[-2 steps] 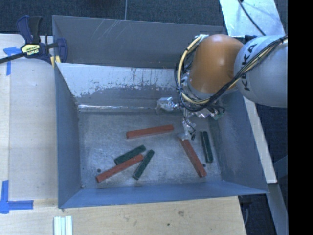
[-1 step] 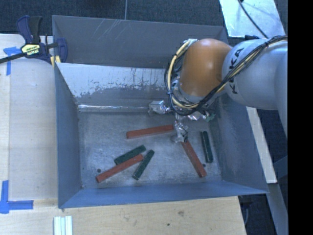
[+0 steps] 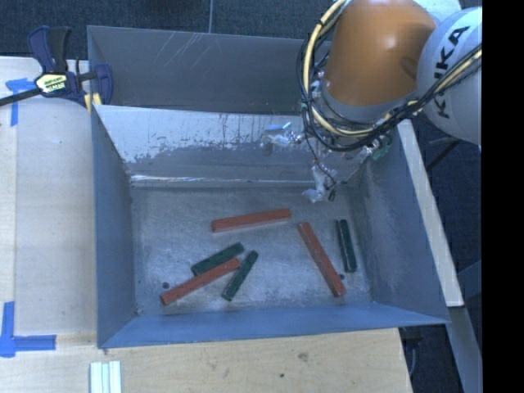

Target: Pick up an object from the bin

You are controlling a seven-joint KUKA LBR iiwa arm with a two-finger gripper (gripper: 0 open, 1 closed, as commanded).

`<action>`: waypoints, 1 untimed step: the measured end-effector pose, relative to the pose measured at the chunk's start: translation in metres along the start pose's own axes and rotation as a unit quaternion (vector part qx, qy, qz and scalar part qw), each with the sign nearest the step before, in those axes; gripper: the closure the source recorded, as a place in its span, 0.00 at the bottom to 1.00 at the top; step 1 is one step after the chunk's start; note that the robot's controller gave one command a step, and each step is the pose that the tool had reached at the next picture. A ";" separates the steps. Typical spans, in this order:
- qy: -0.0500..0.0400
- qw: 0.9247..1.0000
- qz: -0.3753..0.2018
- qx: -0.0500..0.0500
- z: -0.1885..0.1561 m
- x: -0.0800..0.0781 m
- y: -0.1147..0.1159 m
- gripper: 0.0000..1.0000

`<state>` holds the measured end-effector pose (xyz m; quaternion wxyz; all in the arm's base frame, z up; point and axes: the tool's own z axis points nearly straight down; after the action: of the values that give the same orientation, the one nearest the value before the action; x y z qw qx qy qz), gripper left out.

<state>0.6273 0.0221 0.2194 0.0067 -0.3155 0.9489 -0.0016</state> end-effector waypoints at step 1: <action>0.006 0.991 -0.133 -0.006 0.152 0.009 0.022 0.00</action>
Offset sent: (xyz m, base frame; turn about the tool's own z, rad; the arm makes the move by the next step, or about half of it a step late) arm -0.0170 0.0125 -0.1494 -0.2694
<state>0.6092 0.0340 0.0667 -0.0012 -0.4388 0.8986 0.0013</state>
